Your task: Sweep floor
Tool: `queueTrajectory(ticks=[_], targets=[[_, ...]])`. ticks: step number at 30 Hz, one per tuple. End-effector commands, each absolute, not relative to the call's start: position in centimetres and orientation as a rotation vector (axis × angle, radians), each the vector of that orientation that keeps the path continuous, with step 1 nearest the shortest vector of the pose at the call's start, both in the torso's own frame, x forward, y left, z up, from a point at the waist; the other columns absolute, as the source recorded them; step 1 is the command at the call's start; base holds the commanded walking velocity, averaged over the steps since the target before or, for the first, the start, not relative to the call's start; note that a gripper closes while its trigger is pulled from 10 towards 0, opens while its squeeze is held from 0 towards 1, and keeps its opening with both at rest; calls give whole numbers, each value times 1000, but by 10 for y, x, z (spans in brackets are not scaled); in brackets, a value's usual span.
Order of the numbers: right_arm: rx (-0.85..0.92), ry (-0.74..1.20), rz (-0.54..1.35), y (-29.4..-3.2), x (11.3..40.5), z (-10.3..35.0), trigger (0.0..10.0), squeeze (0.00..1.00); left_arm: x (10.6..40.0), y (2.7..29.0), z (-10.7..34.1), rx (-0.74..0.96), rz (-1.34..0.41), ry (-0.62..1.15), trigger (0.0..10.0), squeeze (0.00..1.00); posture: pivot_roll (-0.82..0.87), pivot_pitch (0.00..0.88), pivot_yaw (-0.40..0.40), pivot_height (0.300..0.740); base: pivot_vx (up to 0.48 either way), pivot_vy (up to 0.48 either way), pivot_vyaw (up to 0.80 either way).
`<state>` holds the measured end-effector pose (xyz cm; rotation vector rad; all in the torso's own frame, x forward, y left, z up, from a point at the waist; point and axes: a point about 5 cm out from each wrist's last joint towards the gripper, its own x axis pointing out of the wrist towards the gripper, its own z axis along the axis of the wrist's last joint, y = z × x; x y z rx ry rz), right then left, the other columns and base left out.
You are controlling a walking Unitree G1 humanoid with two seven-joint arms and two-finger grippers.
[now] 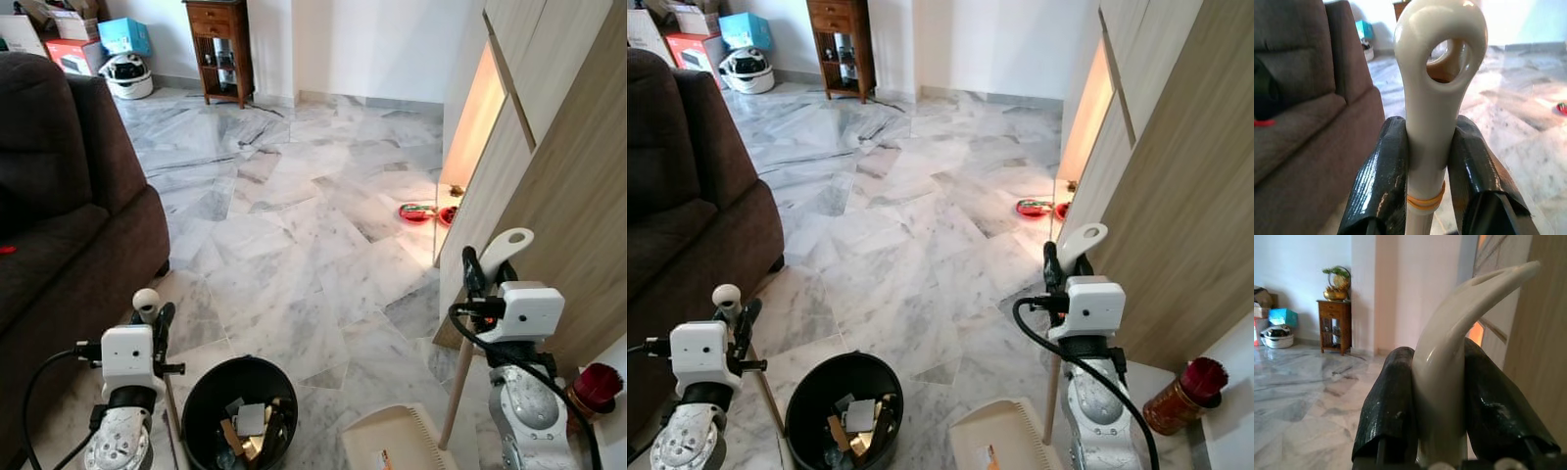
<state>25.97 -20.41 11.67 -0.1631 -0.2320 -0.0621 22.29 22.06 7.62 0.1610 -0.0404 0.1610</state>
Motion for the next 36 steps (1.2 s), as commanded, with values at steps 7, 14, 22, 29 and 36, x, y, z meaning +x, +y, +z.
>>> queueTrajectory(ticks=[7,14,22,29,36], targets=[[-61,-257,-120,-213,259,117,10000,0,227,226,82,144,152,-79,10000,0,4,0,26,740,0,0,0],[-77,-237,-157,-229,249,112,10000,0,222,225,80,145,148,-74,10000,0,3,0,25,740,0,0,0],[-39,-173,-180,-238,251,94,10000,0,220,222,77,128,146,-60,10000,0,6,0,17,740,0,0,0],[-4,-129,-170,-237,255,84,10000,0,218,222,78,121,161,-65,10000,0,21,0,9,740,0,0,0],[29,-119,-158,-239,262,82,10000,0,217,222,77,119,165,-65,10000,0,16,0,8,740,0,0,0]])
